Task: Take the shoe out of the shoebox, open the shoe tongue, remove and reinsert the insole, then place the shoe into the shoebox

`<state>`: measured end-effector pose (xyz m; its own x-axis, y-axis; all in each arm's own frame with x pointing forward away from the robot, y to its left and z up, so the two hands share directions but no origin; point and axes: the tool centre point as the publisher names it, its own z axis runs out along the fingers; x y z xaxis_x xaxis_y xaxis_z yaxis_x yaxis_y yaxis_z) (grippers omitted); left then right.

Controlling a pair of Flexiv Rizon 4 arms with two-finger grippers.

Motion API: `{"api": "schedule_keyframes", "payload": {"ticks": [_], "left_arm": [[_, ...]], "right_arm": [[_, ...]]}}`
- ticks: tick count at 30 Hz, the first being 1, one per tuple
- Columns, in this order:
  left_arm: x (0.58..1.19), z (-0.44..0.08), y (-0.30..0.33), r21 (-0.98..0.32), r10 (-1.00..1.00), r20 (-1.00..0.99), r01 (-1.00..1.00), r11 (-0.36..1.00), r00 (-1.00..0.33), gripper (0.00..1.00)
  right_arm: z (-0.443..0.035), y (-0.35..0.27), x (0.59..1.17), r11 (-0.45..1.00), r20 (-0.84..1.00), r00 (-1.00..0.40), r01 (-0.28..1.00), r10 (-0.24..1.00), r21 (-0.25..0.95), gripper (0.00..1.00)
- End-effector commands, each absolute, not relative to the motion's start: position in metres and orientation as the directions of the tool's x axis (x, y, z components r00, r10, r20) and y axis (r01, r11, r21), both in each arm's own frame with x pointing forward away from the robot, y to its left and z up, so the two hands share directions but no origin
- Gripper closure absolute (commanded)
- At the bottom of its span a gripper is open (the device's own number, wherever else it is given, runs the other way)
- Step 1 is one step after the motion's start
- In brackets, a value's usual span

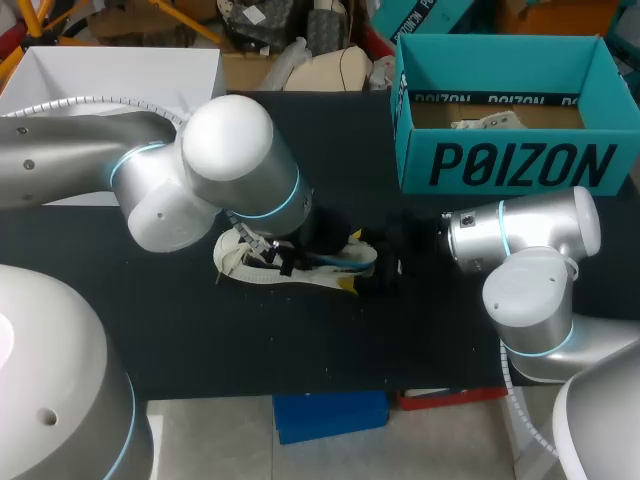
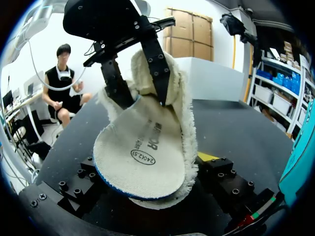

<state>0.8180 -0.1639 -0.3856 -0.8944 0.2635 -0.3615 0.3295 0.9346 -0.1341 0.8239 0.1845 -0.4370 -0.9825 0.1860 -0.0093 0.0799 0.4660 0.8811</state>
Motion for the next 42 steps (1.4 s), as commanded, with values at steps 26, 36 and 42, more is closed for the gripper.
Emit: {"api": "schedule_keyframes", "payload": {"ticks": [26,36,42], "left_arm": [[0.825,-0.392,-0.21,-0.144,0.248,-0.446,0.342,0.929,-0.86,0.58],[0.822,-0.39,-0.212,-0.159,0.256,-0.449,0.359,0.92,-0.856,1.0],[0.814,-0.383,-0.209,-0.192,0.272,-0.44,0.385,0.903,-0.856,1.0]], "right_arm": [[-0.44,0.184,0.824,0.467,-0.008,-0.982,0.082,0.187,0.881,1.0],[-0.44,0.184,0.824,0.467,-0.008,-0.982,0.082,0.187,0.881,1.0],[-0.44,0.184,0.824,0.467,-0.008,-0.982,0.082,0.187,0.881,1.0]]}}
